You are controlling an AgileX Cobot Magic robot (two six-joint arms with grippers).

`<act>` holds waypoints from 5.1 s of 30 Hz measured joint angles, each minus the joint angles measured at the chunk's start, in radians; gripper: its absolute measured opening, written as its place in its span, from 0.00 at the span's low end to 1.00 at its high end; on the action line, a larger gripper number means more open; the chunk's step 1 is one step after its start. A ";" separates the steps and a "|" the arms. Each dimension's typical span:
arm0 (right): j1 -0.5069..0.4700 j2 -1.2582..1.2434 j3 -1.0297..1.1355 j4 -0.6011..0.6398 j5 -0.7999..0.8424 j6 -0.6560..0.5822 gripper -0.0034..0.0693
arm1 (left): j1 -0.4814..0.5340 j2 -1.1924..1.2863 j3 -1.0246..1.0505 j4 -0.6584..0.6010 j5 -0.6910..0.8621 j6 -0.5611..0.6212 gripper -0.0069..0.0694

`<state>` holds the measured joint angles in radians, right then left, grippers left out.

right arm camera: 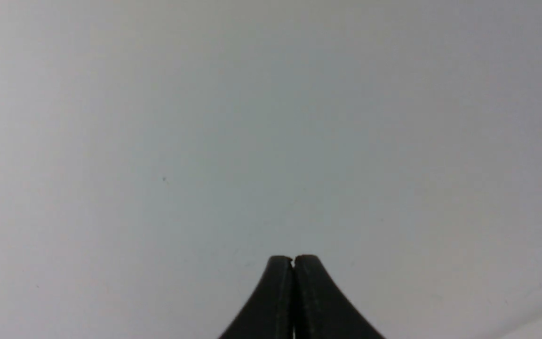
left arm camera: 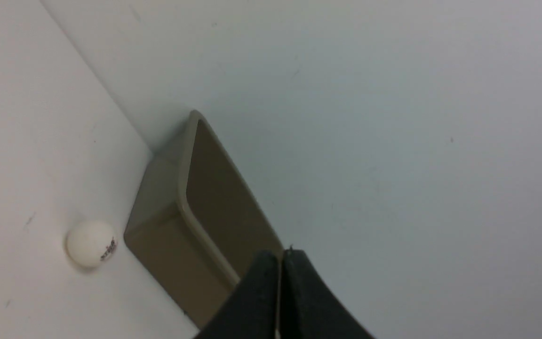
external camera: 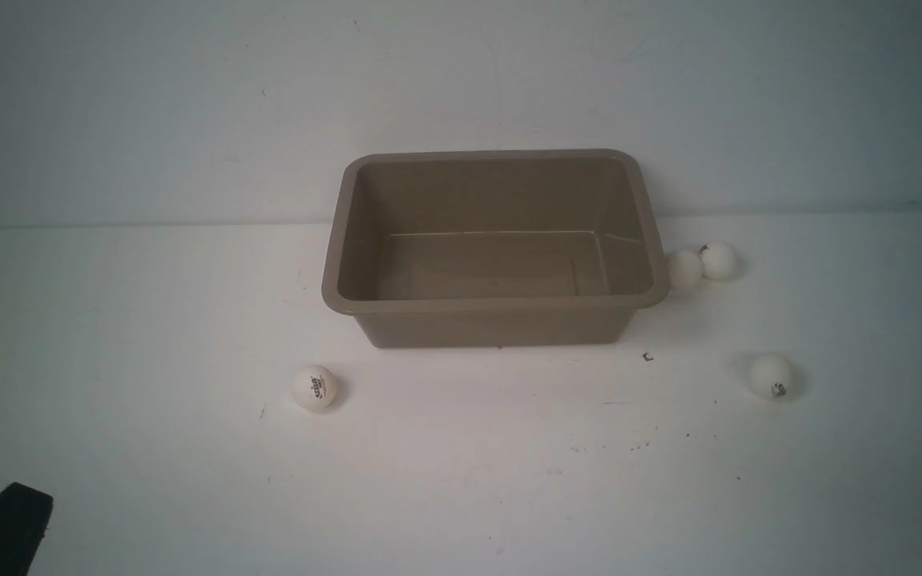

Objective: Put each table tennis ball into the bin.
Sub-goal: Use the left arm to clamp the table tennis ball closest to it, then use the left arm to put the table tennis ball into the box

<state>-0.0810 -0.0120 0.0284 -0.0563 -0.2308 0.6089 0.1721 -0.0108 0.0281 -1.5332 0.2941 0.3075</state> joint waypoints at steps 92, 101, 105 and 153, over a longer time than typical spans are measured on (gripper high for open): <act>-0.003 0.877 -0.752 -1.713 -0.663 1.385 0.03 | -0.333 1.903 -1.187 1.111 0.309 0.257 0.86; -0.003 0.877 -0.752 -1.713 -0.663 1.385 0.03 | -0.333 1.946 -1.188 1.020 0.273 0.299 0.86; -0.003 0.877 -0.752 -1.713 -0.664 1.385 0.03 | -0.333 1.973 -1.199 0.985 0.265 0.322 0.85; -0.003 0.877 -0.752 -1.713 -0.725 1.384 0.03 | -0.511 2.162 -1.868 1.278 0.515 0.058 0.57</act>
<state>-0.0839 0.8647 -0.7240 -1.7697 -0.9562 1.9926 -0.3387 2.1511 -1.8402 -0.2549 0.8095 0.3654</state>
